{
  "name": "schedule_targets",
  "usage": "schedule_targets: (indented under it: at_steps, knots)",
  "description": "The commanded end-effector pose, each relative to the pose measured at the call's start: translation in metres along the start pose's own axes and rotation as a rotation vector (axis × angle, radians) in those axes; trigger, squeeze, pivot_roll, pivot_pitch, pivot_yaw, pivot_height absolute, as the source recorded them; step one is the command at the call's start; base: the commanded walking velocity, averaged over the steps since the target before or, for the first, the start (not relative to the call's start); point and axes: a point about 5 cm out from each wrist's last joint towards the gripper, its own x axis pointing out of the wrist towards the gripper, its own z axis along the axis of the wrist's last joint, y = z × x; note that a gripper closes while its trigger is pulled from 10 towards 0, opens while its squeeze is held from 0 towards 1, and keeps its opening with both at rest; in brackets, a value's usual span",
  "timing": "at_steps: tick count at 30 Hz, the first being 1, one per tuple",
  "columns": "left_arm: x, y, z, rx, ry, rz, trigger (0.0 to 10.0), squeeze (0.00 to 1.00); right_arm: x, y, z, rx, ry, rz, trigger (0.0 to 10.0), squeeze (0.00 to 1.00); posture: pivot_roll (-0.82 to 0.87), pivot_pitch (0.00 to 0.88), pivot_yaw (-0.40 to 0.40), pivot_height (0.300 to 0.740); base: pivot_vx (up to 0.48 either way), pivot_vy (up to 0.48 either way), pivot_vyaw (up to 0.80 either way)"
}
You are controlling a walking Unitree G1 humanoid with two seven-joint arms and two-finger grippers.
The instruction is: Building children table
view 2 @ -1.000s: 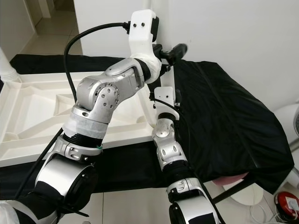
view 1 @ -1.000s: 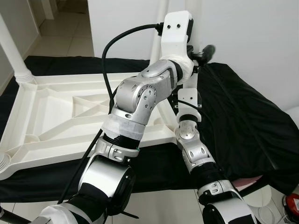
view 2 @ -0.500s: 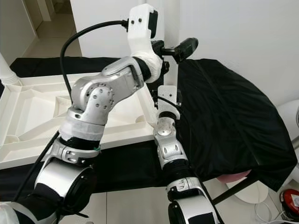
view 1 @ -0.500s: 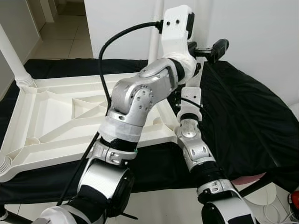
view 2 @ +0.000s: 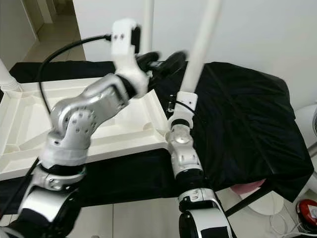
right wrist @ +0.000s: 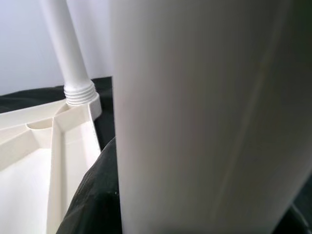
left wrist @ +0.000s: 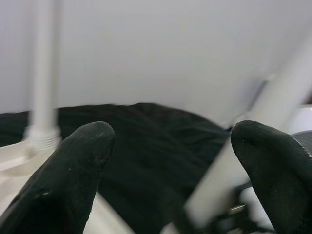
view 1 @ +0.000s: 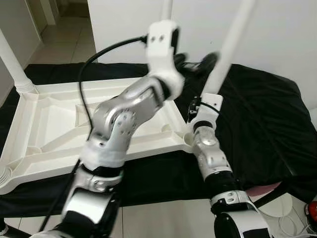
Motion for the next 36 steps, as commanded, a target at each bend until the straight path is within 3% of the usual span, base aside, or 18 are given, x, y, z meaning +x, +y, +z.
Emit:
schedule_targets:
  at_steps: [1, 4, 6, 7, 8, 9, 13, 16, 23, 27, 30, 36]
  knots:
    - [-0.011, -0.019, -0.002, 0.127, -0.03, -0.3, 10.0, 0.0, -0.004, -0.004, -0.001, 0.045, -0.007, 0.045, 10.0, 0.0, 0.02, 0.0, -0.066, 0.74, 0.0, 0.0, 0.0]
    - [-0.016, -0.017, -0.007, 0.171, -0.021, -0.299, 10.0, 0.0, -0.005, -0.005, -0.002, 0.05, -0.008, 0.066, 10.0, 0.0, 0.02, 0.0, -0.066, 0.74, 0.0, 0.0, 0.0]
    - [-0.028, -0.009, -0.029, 0.247, 0.057, -0.298, 10.0, 0.0, -0.011, -0.004, -0.001, 0.073, -0.023, 0.161, 10.0, 0.0, 0.01, 0.0, -0.053, 0.74, 0.0, 0.0, 0.0]
    - [-0.028, -0.009, -0.029, 0.247, 0.057, -0.298, 10.0, 0.0, -0.011, -0.004, -0.001, 0.073, -0.023, 0.161, 10.0, 0.0, 0.01, 0.0, -0.053, 0.74, 0.0, 0.0, 0.0]
    - [-0.032, -0.007, -0.036, 0.26, 0.084, -0.297, 10.0, 0.0, -0.013, -0.004, -0.001, 0.074, -0.029, 0.188, 10.0, 0.0, 0.01, 0.0, -0.05, 0.74, 0.0, 0.0, 0.0]
    - [-0.041, -0.004, -0.06, 0.307, 0.164, -0.294, 10.0, 0.0, -0.017, -0.006, -0.004, 0.059, -0.023, 0.248, 10.0, 0.0, 0.0, 0.0, -0.041, 0.74, 0.0, 0.0, 0.0]
    - [-0.044, -0.003, -0.068, 0.321, 0.19, -0.294, 10.0, 0.0, -0.018, -0.006, -0.006, 0.047, -0.019, 0.262, 10.0, 0.0, 0.0, 0.0, -0.041, 0.74, 0.0, 0.0, 0.0]
    - [-0.048, -0.002, -0.086, 0.353, 0.235, -0.272, 10.0, 0.0, -0.022, -0.008, -0.012, 0.005, 0.005, 0.314, 10.0, 0.0, 0.0, 0.0, -0.032, 0.74, 0.0, 0.0, 0.0]
    - [-0.052, -0.001, -0.102, 0.412, 0.255, -0.249, 10.0, 0.0, -0.025, -0.015, -0.022, -0.07, 0.058, 0.369, 10.0, 0.0, 0.0, 0.0, -0.027, 0.74, 0.0, 0.0, 0.0]
    - [-0.054, -0.001, -0.105, 0.405, 0.27, -0.258, 10.0, 0.0, -0.026, -0.019, -0.026, -0.093, 0.083, 0.383, 10.0, 0.0, 0.0, 0.0, -0.032, 0.74, 0.0, 0.0, 0.0]
    - [-0.06, -0.006, -0.112, 0.35, 0.308, -0.322, 10.0, 0.0, -0.029, -0.027, -0.031, -0.14, 0.123, 0.457, 10.0, 0.0, 0.01, 0.0, -0.037, 0.74, 0.0, 0.0, 0.0]
    - [-0.063, -0.008, -0.114, 0.357, 0.31, -0.337, 10.0, 0.0, -0.032, -0.028, -0.033, -0.149, 0.134, 0.489, 10.0, 0.0, 0.01, 0.0, -0.043, 0.74, 0.0, 0.0, 0.0]
